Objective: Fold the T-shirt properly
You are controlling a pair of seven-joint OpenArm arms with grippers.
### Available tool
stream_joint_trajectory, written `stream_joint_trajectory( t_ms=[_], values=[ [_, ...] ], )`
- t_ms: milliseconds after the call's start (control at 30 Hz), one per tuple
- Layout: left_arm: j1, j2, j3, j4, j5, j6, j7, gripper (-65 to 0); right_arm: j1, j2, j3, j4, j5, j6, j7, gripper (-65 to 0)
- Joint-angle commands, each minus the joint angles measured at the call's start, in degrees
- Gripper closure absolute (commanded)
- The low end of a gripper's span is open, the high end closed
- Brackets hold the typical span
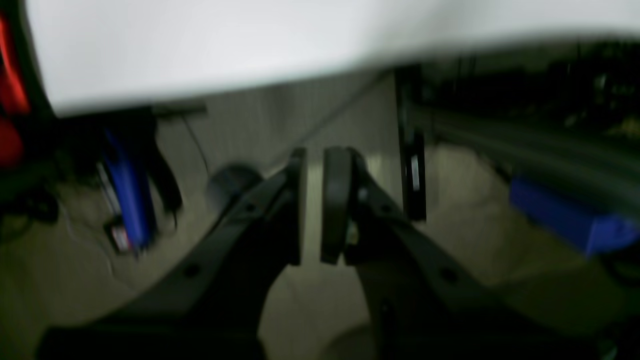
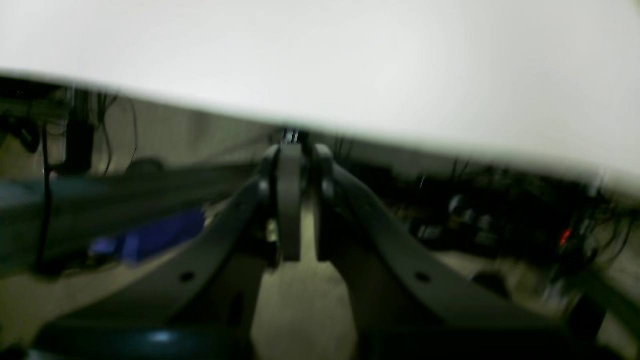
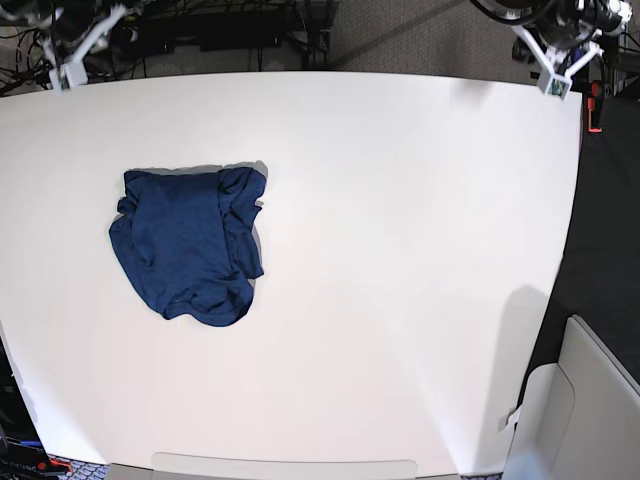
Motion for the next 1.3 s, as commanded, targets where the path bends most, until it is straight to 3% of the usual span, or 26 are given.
stream_joint_trajectory(
  t_ms=[0,133,300,433,567,633,833,1167,1267],
  values=[
    [2.0,-0.7,-0.4,1.0,-0.4,-0.2,-0.2,-1.9,-2.1,0.5,0.5,0.6,0.9,0.3,0.8,-2.8],
    [7.2,-0.7,0.3,0.6,-0.4,-0.2,-0.2,0.0,-5.4,-2.2,0.1,-1.7,-4.7,0.3,0.8,-2.8],
    [6.0,-0.7,4.3,-3.3,-0.2,-0.2,-0.8,0.0,-1.4,-8.3,-0.8,-9.6,-27.3,0.3,0.8,-2.8],
    [3.0,-0.7,5.6,-10.7,-0.1,-0.2,-0.8,0.0,4.0,-12.8,-0.8,-17.3,-40.8,0.3,1.1,-2.8],
    [-1.8,-0.7,7.9,-21.8,0.4,0.0,-3.0,0.0,10.9,-14.0,-0.8,-27.1,-49.4,0.3,1.3,-2.8],
    [-4.1,-0.9,10.0,-27.1,3.6,0.1,-5.8,0.0,14.8,-14.2,-0.8,-32.7,-53.1,0.3,1.9,-2.8],
    [-11.9,-1.1,15.9,-43.0,9.9,0.1,-16.6,0.0,24.9,-14.2,-0.9,-51.1,-62.7,0.3,9.9,-2.8],
    [-22.5,-1.0,18.9,-67.1,11.5,0.1,-25.3,0.0,33.9,-10.3,-13.7,-76.2,-63.8,0.3,31.2,-2.9],
    [-24.2,-1.0,19.0,-71.6,11.6,0.1,-28.7,0.0,37.0,-10.1,-17.8,-82.6,-63.8,-4.6,38.1,-2.9]
  ],
)
